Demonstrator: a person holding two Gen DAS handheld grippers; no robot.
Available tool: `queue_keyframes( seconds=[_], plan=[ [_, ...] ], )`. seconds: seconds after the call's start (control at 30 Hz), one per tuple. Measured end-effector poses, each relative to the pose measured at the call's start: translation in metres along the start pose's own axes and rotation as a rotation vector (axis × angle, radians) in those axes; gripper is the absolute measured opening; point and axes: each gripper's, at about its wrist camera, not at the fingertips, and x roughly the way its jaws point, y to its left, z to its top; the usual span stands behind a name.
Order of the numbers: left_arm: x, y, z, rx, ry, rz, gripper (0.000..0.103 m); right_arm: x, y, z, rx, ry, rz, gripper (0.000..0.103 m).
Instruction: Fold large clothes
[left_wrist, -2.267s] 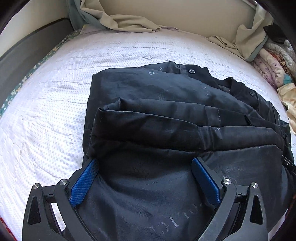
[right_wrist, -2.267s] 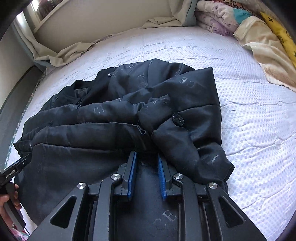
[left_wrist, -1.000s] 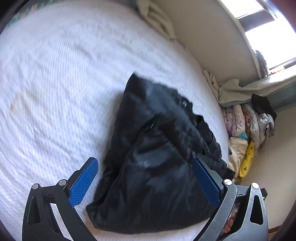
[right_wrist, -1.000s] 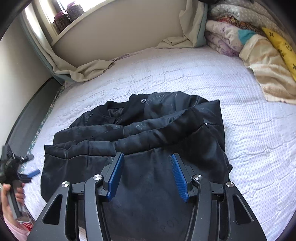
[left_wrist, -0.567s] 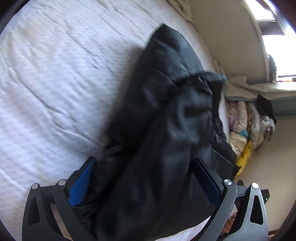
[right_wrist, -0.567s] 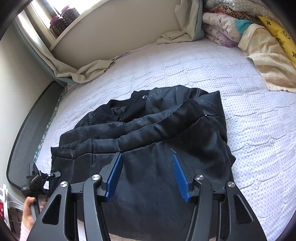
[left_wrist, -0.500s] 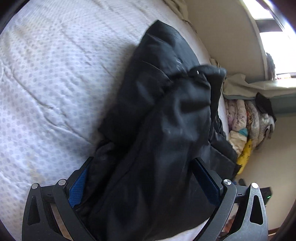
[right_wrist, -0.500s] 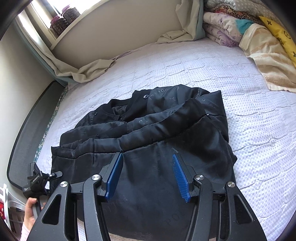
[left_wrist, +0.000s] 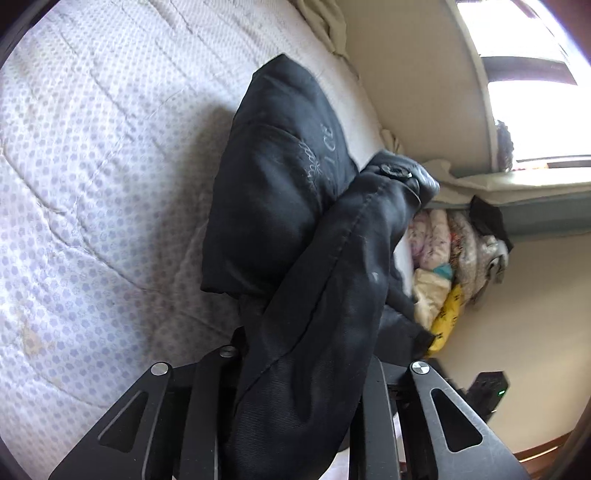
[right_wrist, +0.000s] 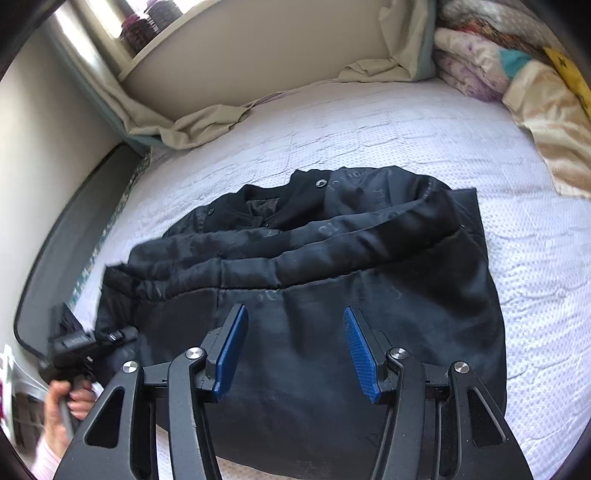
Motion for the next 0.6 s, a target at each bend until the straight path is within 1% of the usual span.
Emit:
queue_keyframes(
  seconds=[0.03,0.1,0.13,0.17,0.2,0.37,0.4,0.5,0.6],
  plan=[
    [-0.002,-0.003,-0.001,0.000,-0.005,-0.006,0.023,0.001,0.003,-0.001,-0.025,-0.003,-0.008,0.049],
    [-0.003,-0.008,-0.002,0.006,-0.013,-0.007,0.022,0.004,0.011,-0.002,-0.079,-0.013,-0.028,0.036],
    [-0.004,-0.010,-0.002,0.008,-0.017,-0.009,0.022,0.007,0.014,-0.002,-0.103,-0.010,-0.029,0.032],
    [-0.002,-0.014,-0.002,0.008,-0.019,-0.012,0.022,0.011,0.016,-0.003,-0.116,-0.001,-0.027,0.024],
    [-0.002,-0.016,-0.002,0.009,-0.021,-0.018,0.021,0.015,0.016,-0.004,-0.120,0.007,-0.024,0.020],
    [-0.007,-0.031,-0.006,0.046,-0.041,-0.027,0.021,0.047,0.011,-0.007,-0.123,0.062,-0.033,0.017],
    [-0.003,-0.045,-0.009,0.059,-0.045,-0.033,0.020,0.055,0.010,-0.007,-0.131,0.069,-0.040,0.017],
    [-0.008,-0.063,-0.012,0.104,-0.053,-0.059,0.020,0.072,0.009,-0.009,-0.156,0.081,-0.066,0.014],
    [-0.012,-0.087,-0.018,0.175,-0.065,-0.075,0.019,0.082,0.003,-0.012,-0.145,0.084,-0.061,0.011]
  ],
)
